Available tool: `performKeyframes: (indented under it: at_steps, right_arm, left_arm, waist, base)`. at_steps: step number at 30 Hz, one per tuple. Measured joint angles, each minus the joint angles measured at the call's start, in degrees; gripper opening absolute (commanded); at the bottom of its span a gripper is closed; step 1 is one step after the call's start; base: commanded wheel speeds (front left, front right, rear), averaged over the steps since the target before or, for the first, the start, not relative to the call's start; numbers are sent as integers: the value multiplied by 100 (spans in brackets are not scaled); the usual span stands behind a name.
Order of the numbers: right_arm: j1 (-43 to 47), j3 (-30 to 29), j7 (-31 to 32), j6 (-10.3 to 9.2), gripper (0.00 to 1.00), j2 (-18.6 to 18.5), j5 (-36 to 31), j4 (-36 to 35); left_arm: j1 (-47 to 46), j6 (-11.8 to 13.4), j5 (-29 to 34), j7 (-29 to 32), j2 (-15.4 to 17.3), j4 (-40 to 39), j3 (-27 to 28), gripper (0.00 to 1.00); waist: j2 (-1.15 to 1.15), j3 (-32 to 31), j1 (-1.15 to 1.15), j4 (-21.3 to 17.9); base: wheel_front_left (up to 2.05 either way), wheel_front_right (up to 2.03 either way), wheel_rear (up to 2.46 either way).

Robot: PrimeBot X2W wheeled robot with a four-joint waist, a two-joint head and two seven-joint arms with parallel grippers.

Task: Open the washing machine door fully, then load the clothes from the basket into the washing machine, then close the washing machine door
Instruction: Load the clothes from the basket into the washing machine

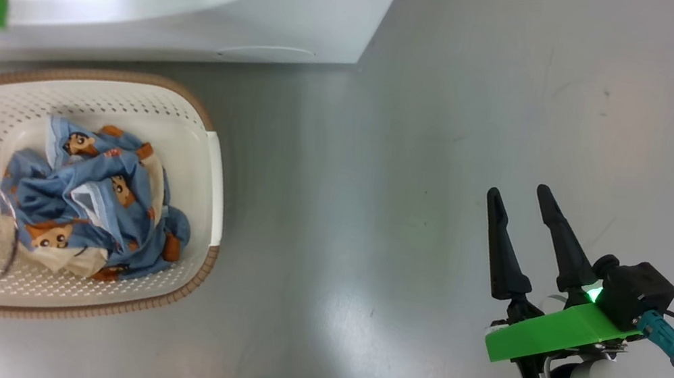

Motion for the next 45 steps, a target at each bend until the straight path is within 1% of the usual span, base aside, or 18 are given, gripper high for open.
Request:
performKeyframes:
  at_steps: [5, 12, 21, 25, 30, 33, 37, 39, 42, 45]
  right_arm:
    - [1, 19, 0, 0, 100, 0, 41, -19]
    - [0, 126, 0, 0, 100, 1, 66, -64]
    - [3, 212, 0, 0, 100, 4, 146, -105]
    - [12, 243, 0, 0, 100, 4, 146, -154]
    - [12, 358, 0, 0, 100, 7, 255, -208]
    - [11, 382, 0, 0, 100, 8, 316, -234]
    - [9, 399, 0, 0, 100, 9, 393, -267]
    - [9, 405, 0, 0, 100, 9, 398, -277]
    - [9, 414, 0, 0, 100, 9, 400, -276]
    - [10, 430, 0, 0, 100, 10, 427, -272]
  left_arm:
    - [-649, 0, -145, 0, 148, 548, -252, 0]
    - [-1547, 0, -274, 4, 219, 1183, -489, 0]
    - [-2353, 0, -479, 34, 436, 1752, -799, 0]
    - [-2541, 0, -591, 33, 523, 1823, -987, 0]
    - [-2730, 0, -691, 23, 724, 1740, -1129, 0]
    - [-2886, 0, -714, 18, 862, 1395, -1133, 0]
    - [-3060, 0, -656, -2, 1038, 855, -965, 0]
    - [-3061, 0, -617, -8, 1076, 737, -947, 0]
    - [-3058, 0, -621, -8, 1081, 803, -1047, 0]
    - [-3055, 0, -635, -8, 1092, 1110, -1210, 0]
  waist:
    - [0, 141, 0, -57]
    - [0, 360, 0, -137]
    - [0, 655, 0, -282]
    - [0, 799, 0, -326]
    - [0, 967, 0, -411]
    - [0, 1059, 0, -472]
    - [0, 1154, 0, -581]
    - [0, 1183, 0, -638]
    - [0, 1205, 0, -700]
    - [0, 1197, 0, -723]
  base:
    - [0, 0, 0]
    - [0, 0, 0]
    - [0, 0, 0]
    - [0, 0, 0]
    - [0, 0, 0]
    - [0, 0, 0]
    - [0, 0, 0]
    - [0, 0, 0]
    - [0, 0, 0]
    - [0, 0, 0]
